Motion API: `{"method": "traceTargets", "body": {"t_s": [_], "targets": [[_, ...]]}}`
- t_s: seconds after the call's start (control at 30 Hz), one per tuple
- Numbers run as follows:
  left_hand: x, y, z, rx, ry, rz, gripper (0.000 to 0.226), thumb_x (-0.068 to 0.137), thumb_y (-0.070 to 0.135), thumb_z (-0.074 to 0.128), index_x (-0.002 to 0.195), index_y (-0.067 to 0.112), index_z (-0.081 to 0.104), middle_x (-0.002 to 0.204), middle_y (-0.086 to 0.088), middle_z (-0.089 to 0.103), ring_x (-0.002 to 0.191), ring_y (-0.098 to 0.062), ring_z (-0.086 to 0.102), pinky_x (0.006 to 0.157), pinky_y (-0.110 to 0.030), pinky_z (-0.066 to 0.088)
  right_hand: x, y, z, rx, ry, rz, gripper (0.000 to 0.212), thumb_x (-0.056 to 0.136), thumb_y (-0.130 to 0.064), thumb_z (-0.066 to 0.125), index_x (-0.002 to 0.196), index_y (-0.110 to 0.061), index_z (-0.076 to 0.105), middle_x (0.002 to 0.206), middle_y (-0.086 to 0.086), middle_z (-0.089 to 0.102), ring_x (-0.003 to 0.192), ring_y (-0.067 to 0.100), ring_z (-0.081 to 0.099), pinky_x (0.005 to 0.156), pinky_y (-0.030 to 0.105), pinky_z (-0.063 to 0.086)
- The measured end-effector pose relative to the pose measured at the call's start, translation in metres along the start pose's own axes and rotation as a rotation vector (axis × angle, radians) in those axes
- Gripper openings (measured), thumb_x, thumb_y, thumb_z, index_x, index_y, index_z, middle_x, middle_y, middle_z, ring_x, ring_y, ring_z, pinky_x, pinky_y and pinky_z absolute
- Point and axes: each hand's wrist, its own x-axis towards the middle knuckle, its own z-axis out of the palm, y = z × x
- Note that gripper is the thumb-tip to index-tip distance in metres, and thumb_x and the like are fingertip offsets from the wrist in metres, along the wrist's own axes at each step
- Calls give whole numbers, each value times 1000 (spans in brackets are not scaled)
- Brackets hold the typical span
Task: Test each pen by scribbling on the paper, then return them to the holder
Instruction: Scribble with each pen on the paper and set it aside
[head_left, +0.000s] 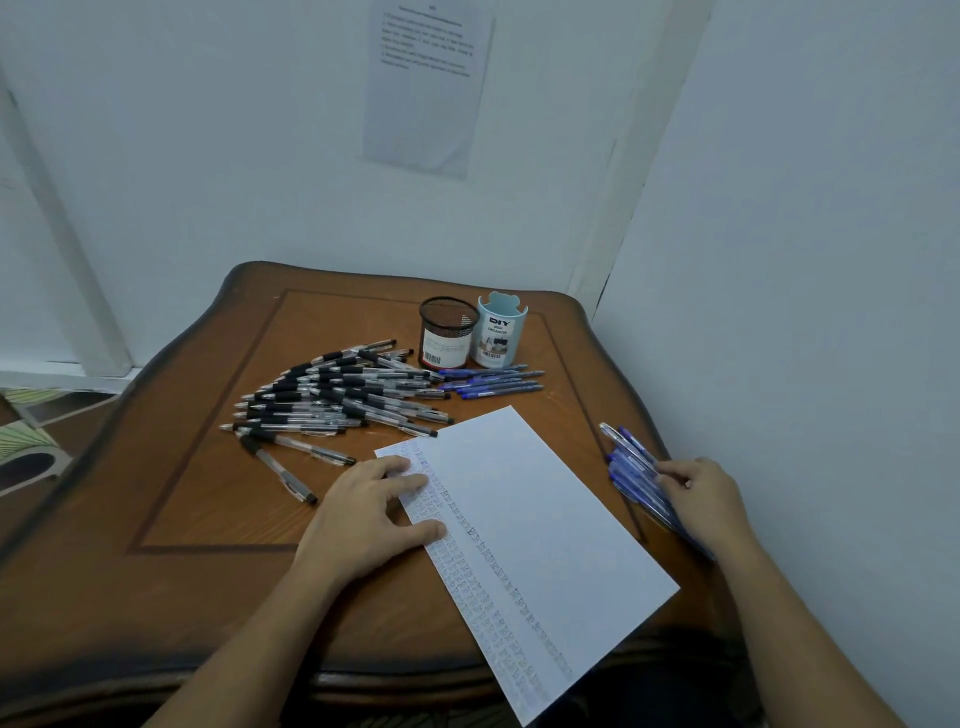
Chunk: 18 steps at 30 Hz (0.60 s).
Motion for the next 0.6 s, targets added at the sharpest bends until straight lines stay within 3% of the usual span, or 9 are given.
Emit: {"method": "traceTargets", "body": {"t_s": [0.13,0.4,0.47,0.6], "targets": [[0,1,0,5,-3,-6,91,59,88,48,135,38,55,147,17,40,135,-6,32,115,-36,27,0,2,1,27,-14,-6,30,100,-15,58,128,-10,67,89,-4,48,89,16,47,79,27,36],[1,-2,1,-2,6,-1,95,56,90,42,135,37,56,145,17,40,135,-4,31,113,-35,28,12,-20,15,115,118,-102,23,97,-14,62,117,-12,73,107,8,63,94,20,56,79,31,48],[2,-1,0,3,-5,-12,87,63,86,51,136,38,55,148,17,38,137,-5,29,114,-36,27,22,-45,31,211,67,-153,18,97,-12,62,111,-16,74,112,5,63,96,21,59,83,32,51],[1,0,0,46,-14,-22,71,76,73,61,139,40,50,152,16,34,139,-6,26,115,-36,23,43,-104,72,128,-95,-364,30,97,-1,56,119,-13,72,118,-1,63,109,13,54,94,21,38]]}}
